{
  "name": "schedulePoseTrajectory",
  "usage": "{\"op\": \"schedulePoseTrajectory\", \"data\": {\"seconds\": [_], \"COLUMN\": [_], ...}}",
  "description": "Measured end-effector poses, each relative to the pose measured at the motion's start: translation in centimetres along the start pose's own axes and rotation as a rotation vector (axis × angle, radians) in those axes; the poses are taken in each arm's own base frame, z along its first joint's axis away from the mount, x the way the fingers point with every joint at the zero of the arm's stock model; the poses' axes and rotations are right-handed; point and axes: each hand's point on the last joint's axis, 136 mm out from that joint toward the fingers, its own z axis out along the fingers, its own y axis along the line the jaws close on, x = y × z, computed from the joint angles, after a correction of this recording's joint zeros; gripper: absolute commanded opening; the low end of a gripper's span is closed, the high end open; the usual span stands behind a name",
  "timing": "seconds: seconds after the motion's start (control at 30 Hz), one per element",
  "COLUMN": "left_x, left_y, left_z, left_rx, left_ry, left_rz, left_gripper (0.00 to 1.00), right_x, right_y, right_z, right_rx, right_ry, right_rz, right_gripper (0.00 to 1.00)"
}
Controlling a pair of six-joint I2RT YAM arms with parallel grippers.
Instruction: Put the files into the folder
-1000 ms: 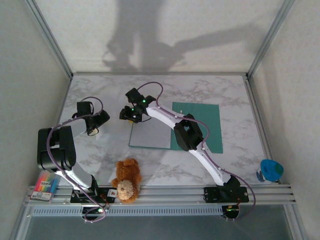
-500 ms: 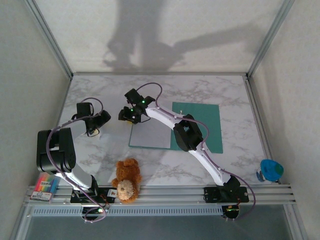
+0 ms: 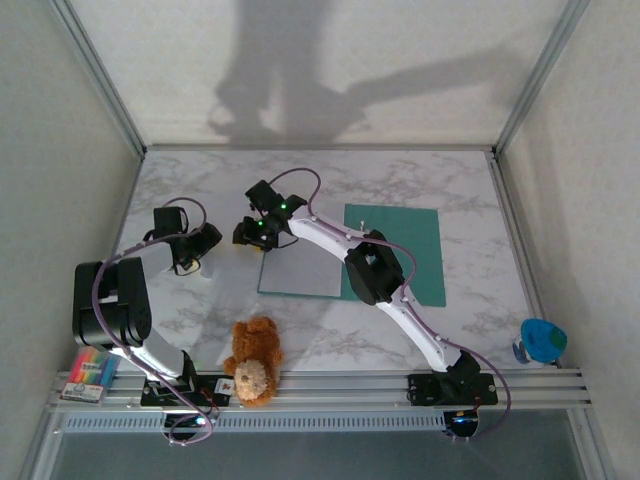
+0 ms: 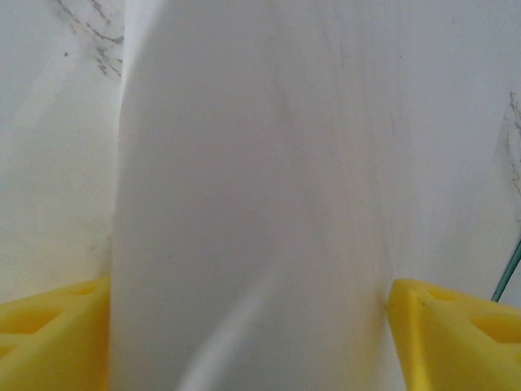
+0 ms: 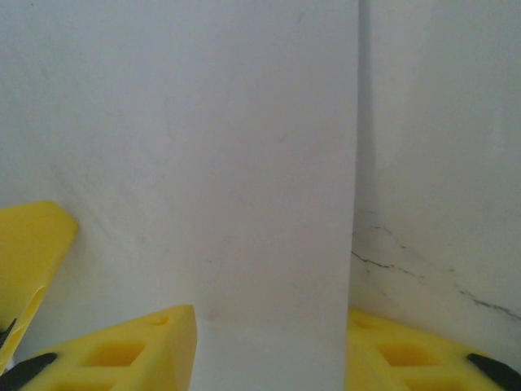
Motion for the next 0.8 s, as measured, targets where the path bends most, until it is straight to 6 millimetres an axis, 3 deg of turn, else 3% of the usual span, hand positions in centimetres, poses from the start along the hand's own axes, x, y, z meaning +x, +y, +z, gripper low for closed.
{"op": "schedulePoseTrajectory", "data": {"seconds": [0.57, 0.8], "left_x": [0.0, 0.3], "left_y": [-0.4, -1.1], "left_z": [-0.8, -1.0], "left_rx": [0.020, 0.063], "left_ry": [-0.018, -0.001], "left_rz": [-0.025, -0.046], "left_gripper": [0.67, 0.60], "right_x": [0.3, 0.2], "right_y": [1.1, 5.1], "right_z": [-0.6, -5.8], "right_rx": [-0.036, -0.098], "right_ry": [0.019, -0.018], "right_rz": [-0.016, -0.090], "right_gripper": [0.54, 0.57]}}
